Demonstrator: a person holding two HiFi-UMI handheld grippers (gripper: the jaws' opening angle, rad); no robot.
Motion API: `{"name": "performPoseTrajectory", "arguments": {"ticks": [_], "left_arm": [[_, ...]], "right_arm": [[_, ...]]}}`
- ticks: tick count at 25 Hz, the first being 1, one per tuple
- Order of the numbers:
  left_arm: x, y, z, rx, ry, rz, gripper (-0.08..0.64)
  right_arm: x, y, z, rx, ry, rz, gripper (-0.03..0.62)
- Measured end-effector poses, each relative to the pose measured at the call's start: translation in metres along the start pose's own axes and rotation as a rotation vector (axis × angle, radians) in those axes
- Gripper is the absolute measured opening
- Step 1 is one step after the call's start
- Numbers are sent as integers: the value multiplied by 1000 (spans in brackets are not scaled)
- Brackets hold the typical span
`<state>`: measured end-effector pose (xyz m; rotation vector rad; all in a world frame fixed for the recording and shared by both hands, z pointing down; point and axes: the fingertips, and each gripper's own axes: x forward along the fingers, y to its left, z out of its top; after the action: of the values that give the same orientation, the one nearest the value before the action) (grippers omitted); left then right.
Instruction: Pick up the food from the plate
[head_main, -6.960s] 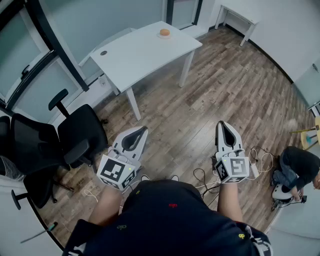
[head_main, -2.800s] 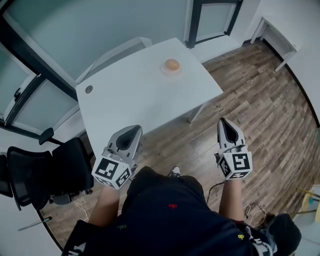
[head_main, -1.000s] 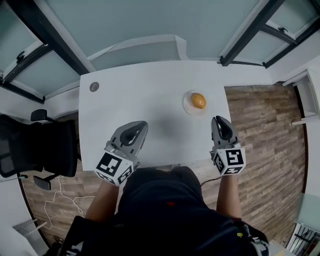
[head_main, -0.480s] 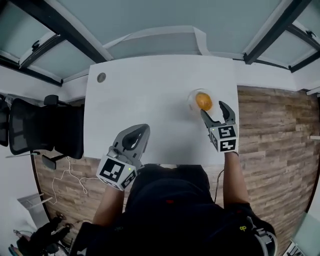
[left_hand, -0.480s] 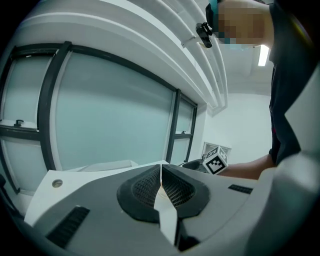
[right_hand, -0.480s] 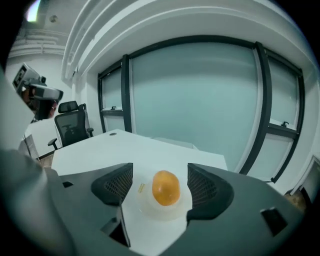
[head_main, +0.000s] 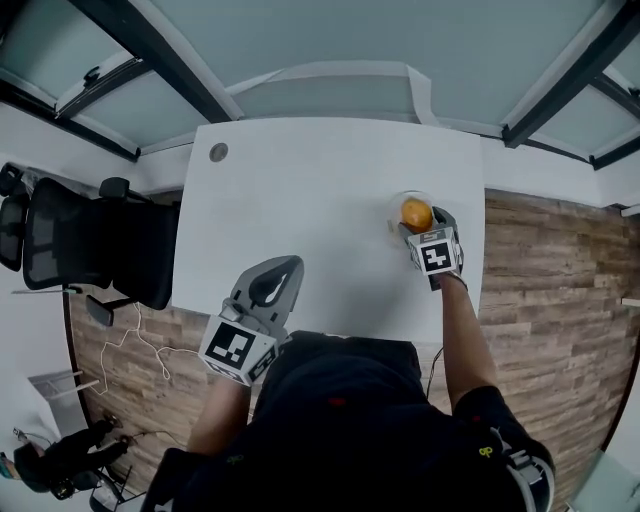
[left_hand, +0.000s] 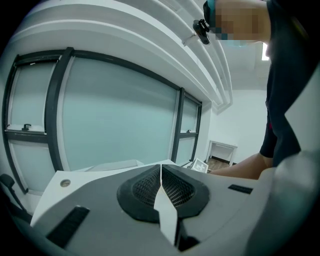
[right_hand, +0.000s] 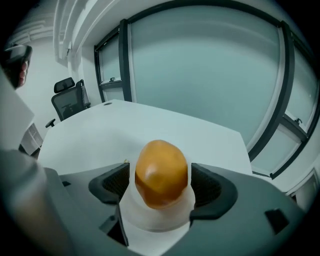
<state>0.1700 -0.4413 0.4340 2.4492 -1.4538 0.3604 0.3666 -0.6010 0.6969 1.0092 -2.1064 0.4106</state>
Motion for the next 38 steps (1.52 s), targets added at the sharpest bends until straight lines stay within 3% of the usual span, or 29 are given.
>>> {"name": "performPoseTrajectory", "arguments": {"ticks": [3, 8, 17, 20, 26, 38], "left_arm": [[-1, 4, 5, 1, -13, 3, 26], [-10, 14, 12, 13, -36, -16, 26], [-9, 25, 33, 50, -94, -97, 26], [-7, 27, 37, 53, -83, -122, 26], [-3, 33, 57, 52, -152, -157, 26], [-7, 35, 75, 113, -205, -199, 26]], "right_arm": [[6, 0, -6, -17, 25, -3, 366], [-18, 3, 12, -22, -31, -58, 350], [-131, 5, 92, 98, -315, -146, 350], [-180, 10, 121, 116, -429, -184, 350], [-257, 24, 160, 119, -599, -251, 350], [-299, 48, 187, 72, -716, -290, 350]]}}
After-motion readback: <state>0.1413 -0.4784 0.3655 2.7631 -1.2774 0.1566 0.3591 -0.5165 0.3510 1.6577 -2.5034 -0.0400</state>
